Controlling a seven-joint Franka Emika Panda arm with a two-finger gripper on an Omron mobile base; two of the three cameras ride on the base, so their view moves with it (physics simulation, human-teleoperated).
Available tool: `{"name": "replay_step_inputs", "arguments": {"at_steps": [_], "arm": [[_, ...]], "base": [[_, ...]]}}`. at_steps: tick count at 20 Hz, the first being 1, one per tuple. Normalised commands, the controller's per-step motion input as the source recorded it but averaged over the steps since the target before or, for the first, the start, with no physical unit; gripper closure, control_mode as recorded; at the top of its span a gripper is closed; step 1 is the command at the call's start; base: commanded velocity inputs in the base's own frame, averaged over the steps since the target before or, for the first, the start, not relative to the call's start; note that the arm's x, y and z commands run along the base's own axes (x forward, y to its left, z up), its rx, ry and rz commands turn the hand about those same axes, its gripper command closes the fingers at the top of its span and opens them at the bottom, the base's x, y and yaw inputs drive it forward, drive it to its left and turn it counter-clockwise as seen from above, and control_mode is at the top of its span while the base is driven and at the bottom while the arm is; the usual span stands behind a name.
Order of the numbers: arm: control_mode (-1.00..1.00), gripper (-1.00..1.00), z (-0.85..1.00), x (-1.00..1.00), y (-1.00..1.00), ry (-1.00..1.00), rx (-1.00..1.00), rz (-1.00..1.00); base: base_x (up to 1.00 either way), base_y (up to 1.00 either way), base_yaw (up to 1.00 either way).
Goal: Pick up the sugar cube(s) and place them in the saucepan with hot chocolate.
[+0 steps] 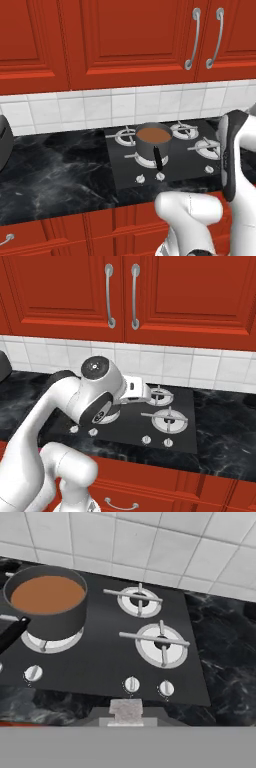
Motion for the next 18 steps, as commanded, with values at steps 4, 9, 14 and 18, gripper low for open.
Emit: {"name": "replay_step_inputs", "arguments": {"at_steps": [4,9,14,18], "arm": [[-1.00,1.00,0.12,0.09,0.85,-0.01,-0.02,-0.11],[-1.00,1.00,0.06,0.18,0.61,0.01,0.00,-0.12],[-1.00,1.00,0.02,0.28,0.20,0.08,0.07,-0.13],[-1.00,1.00,0.00,0.38,0.11,0.07,0.13,-0.11]], "base": [[0.00,0.00,0.00],[0.00,0.00,0.00],[0.00,0.00,0.00],[0.00,0.00,0.00]]}}
